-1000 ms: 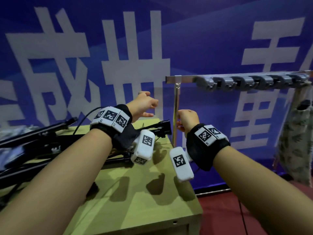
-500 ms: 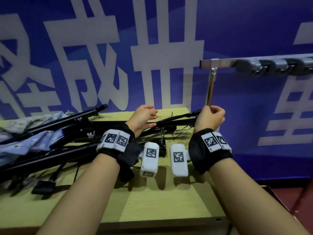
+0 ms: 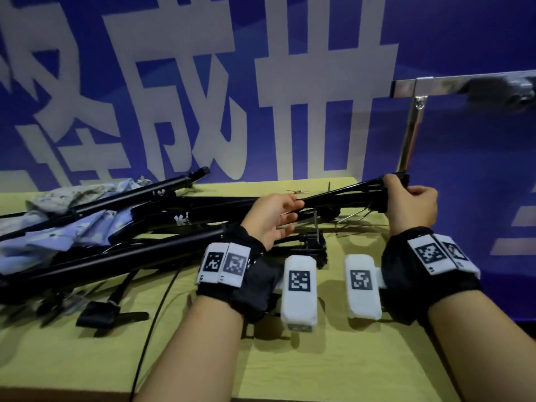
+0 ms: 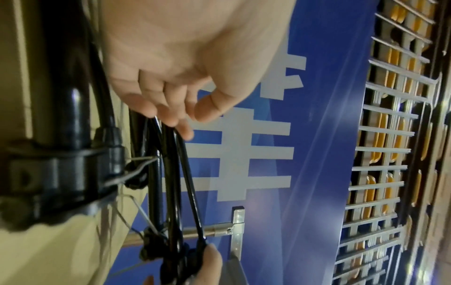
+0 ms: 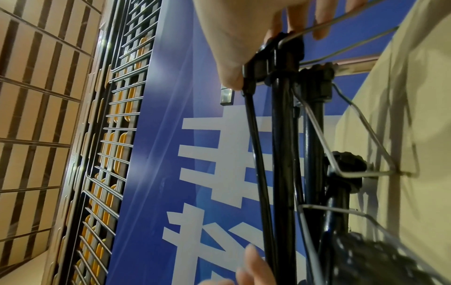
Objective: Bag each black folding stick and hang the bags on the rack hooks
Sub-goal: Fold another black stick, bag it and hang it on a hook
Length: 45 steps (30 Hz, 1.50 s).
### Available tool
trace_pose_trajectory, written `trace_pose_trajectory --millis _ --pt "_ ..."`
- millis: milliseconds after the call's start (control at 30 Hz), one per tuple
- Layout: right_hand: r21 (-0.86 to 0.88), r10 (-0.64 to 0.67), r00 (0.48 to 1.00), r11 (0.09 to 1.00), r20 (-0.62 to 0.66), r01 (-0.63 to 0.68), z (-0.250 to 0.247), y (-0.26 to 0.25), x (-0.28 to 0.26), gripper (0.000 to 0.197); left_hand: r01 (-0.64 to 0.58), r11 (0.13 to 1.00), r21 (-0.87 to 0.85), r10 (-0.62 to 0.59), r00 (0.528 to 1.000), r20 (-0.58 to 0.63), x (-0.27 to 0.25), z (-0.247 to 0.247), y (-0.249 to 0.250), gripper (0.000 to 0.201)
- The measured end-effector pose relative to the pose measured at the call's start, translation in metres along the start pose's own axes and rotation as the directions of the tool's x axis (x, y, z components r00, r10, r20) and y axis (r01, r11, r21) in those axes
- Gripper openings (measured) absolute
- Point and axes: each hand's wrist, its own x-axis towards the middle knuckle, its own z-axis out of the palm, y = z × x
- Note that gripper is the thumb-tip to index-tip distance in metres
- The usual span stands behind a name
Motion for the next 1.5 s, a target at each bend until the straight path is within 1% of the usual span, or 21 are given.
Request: trace_pose_trajectory --millis 67,167,267,300,367,400,533,567,633,667,733,833,933,1000,1100,1200,1300,1367,1433,1500 --pt "0.086 0.014 0.999 0.996 0.031 -0.017 0.001 0.002 -0.001 0.041 0.051 0.998 -0.047 -0.052 0.998 -0.020 0.000 -0.004 -0.001 0.011" --pt "0.119 0.007 0.998 0.993 0.061 -0.014 0.001 0.003 -0.003 0.052 0.091 0.992 -0.084 -0.095 0.995 -0.043 -0.003 -0.005 -0.001 0.008" --pt "0.126 -0.009 0.996 0.992 0.091 -0.003 0.002 0.004 -0.004 0.056 0.055 0.982 -0.180 -0.071 0.994 -0.087 -0.007 -0.001 -0.001 0.004" --pt "0.127 -0.016 0.995 0.992 0.100 0.003 0.002 0.004 -0.004 0.057 0.024 0.974 -0.227 -0.049 0.993 -0.107 -0.007 0.000 0.000 0.013" --pt "0.129 -0.045 0.993 0.991 0.109 0.031 0.002 0.005 -0.005 0.058 -0.027 0.946 -0.324 -0.022 0.989 -0.148 -0.005 0.003 0.002 0.040" --pt "0.129 -0.058 0.993 0.991 0.107 0.044 0.002 0.005 -0.006 0.058 -0.040 0.928 -0.371 -0.021 0.987 -0.161 -0.005 0.004 0.003 0.048" --pt "0.103 -0.056 0.994 0.994 0.093 0.047 0.001 0.004 -0.006 0.061 -0.053 0.829 -0.557 -0.064 0.980 -0.189 -0.005 0.002 0.005 0.059" --pt "0.097 -0.046 0.995 0.995 0.089 0.037 0.000 0.004 -0.005 0.062 -0.054 0.814 -0.578 -0.070 0.979 -0.189 -0.005 0.002 0.005 0.060" --pt "0.096 -0.021 0.995 0.995 0.093 0.012 -0.001 0.003 -0.004 0.063 -0.061 0.815 -0.576 -0.065 0.978 -0.196 -0.008 0.002 0.003 0.058" --pt "0.109 -0.009 0.995 0.994 0.100 -0.002 -0.001 0.002 -0.004 0.060 -0.072 0.815 -0.575 -0.056 0.978 -0.201 -0.009 0.002 0.003 0.054" --pt "0.170 -0.006 0.995 0.985 0.095 -0.010 -0.001 -0.001 -0.003 0.049 -0.087 0.799 -0.595 -0.047 0.978 -0.205 -0.014 0.004 0.004 0.045" --pt "0.307 -0.034 0.998 0.952 0.057 0.014 -0.002 -0.003 -0.003 0.038 -0.128 0.769 -0.626 -0.015 0.976 -0.218 -0.023 0.007 0.009 0.049" --pt "0.389 -0.081 0.996 0.919 0.043 0.058 0.000 -0.004 -0.006 0.023 -0.215 0.743 -0.633 0.050 0.962 -0.268 -0.028 0.007 0.014 0.055" --pt "0.425 -0.091 0.995 0.903 0.042 0.065 0.001 -0.005 -0.009 0.011 -0.267 0.757 -0.596 0.104 0.950 -0.294 -0.029 0.003 0.016 0.054" --pt "0.480 -0.080 0.996 0.876 0.035 0.053 0.000 -0.007 -0.011 0.012 -0.301 0.828 -0.472 0.172 0.939 -0.297 -0.025 -0.005 0.019 0.056" --pt "0.524 -0.045 0.999 0.851 0.030 0.023 -0.001 -0.008 -0.010 0.015 -0.306 0.904 -0.299 0.233 0.938 -0.255 -0.020 -0.010 0.020 0.058" --pt "0.529 -0.052 0.999 0.847 -0.008 0.048 -0.003 -0.008 -0.008 0.020 -0.308 0.930 -0.201 0.257 0.935 -0.243 -0.017 -0.015 0.019 0.059" --pt "0.544 -0.053 0.998 0.837 -0.032 0.062 -0.006 -0.008 -0.007 0.015 -0.317 0.928 -0.199 0.256 0.926 -0.279 -0.016 -0.022 0.020 0.052" --pt "0.555 -0.040 0.998 0.830 -0.047 0.060 -0.007 -0.008 -0.005 0.012 -0.337 0.908 -0.249 0.254 0.915 -0.313 -0.015 -0.028 0.021 0.042" --pt "0.577 0.001 0.999 0.816 -0.049 0.028 -0.009 -0.008 -0.004 0.010 -0.367 0.879 -0.305 0.266 0.907 -0.326 -0.016 -0.030 0.021 0.039"
